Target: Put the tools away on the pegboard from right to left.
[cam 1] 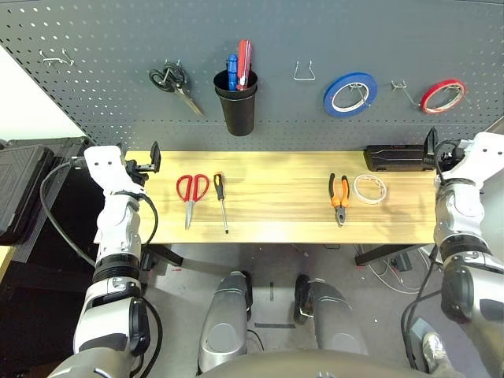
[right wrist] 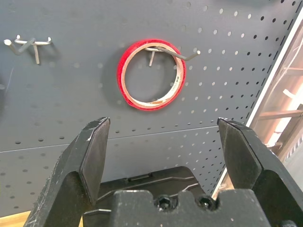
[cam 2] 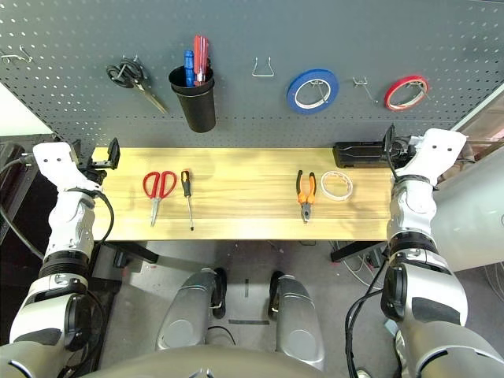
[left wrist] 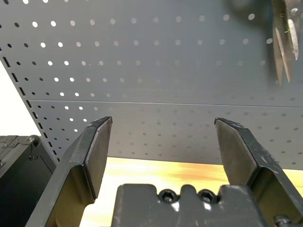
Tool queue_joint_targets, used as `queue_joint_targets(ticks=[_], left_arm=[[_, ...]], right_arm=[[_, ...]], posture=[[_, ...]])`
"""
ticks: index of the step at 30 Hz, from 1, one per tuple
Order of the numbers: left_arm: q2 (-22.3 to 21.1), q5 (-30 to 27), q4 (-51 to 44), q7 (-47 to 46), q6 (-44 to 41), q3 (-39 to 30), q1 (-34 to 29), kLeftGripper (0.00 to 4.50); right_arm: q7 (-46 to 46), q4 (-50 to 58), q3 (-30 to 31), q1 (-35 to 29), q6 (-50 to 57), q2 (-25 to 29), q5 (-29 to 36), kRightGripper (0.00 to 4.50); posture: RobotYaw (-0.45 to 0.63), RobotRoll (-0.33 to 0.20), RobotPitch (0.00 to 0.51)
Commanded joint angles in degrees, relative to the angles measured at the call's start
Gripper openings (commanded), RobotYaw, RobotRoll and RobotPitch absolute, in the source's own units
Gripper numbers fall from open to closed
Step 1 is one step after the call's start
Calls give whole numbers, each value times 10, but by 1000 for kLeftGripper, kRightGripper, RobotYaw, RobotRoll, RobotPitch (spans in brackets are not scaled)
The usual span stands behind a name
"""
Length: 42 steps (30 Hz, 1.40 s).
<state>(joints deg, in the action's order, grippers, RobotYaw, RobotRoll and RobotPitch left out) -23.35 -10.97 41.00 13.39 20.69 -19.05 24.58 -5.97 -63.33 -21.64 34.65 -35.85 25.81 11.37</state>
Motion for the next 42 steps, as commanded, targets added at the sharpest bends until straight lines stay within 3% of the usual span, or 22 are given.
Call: queue_joint_targets(ticks=[1, 13, 22, 29, 42], left_arm=[[-4, -4, 3, 5, 4, -3, -4, 4431], [13, -19, -79, 40, -61, 15, -40, 4431], [24, -25, -211, 126, -155, 91, -83, 4431], [23, -60, -330, 212, -224, 144, -137, 4431], [-9, -19, -368, 268, -252, 213, -153, 4431]], right_arm=[[0, -11, -6, 2, -5, -4, 4, 4500], [-5, -11, 23, 4, 42, 12, -29, 4500], [-79, -2, 39, 6, 170, 57, -29, 4500], [-159, 5, 47, 1, 243, 72, -22, 4500], [-310, -18, 141, 34, 322, 90, -88, 4500]], posture=[[167, 0, 145], [155, 0, 165], [122, 0, 188], [156, 0, 137], [209, 0, 157]])
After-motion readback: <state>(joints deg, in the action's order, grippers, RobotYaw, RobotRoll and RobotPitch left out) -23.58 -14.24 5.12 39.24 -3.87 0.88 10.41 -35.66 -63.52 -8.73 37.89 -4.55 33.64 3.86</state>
